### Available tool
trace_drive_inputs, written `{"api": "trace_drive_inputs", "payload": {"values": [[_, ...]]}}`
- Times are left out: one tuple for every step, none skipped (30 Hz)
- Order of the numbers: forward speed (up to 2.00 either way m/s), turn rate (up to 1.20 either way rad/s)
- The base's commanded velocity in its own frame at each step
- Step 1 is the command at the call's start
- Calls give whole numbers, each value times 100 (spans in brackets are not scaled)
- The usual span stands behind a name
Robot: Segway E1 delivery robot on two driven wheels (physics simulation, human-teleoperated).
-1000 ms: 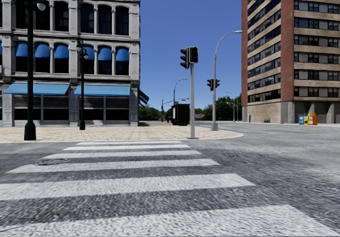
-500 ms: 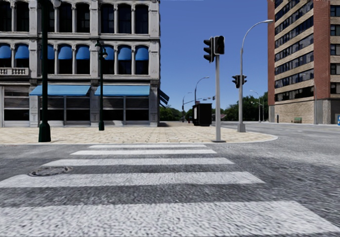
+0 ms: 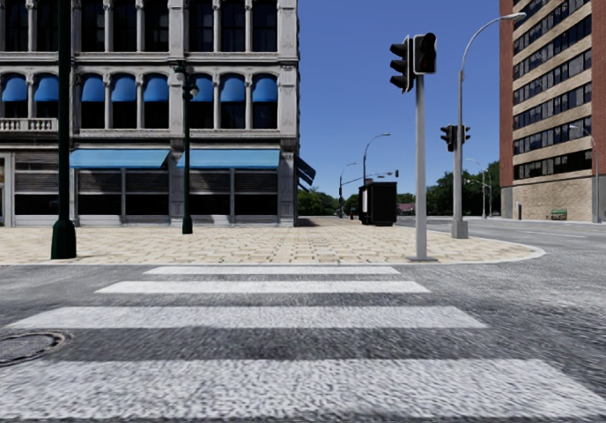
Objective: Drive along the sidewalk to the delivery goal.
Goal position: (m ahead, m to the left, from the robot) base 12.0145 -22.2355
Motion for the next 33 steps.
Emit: {"api": "trace_drive_inputs", "payload": {"values": [[200,0],[200,0],[200,0],[200,0],[200,0],[200,0],[200,0],[200,0],[200,0],[200,0],[200,0],[200,0],[200,0],[200,0],[200,0],[198,0],[195,0],[194,0],[194,0],[193,0],[193,0],[197,0],[197,0],[198,0],[198,0],[199,0],[199,0],[200,0],[200,0],[200,0],[200,0],[200,0],[200,0]]}}
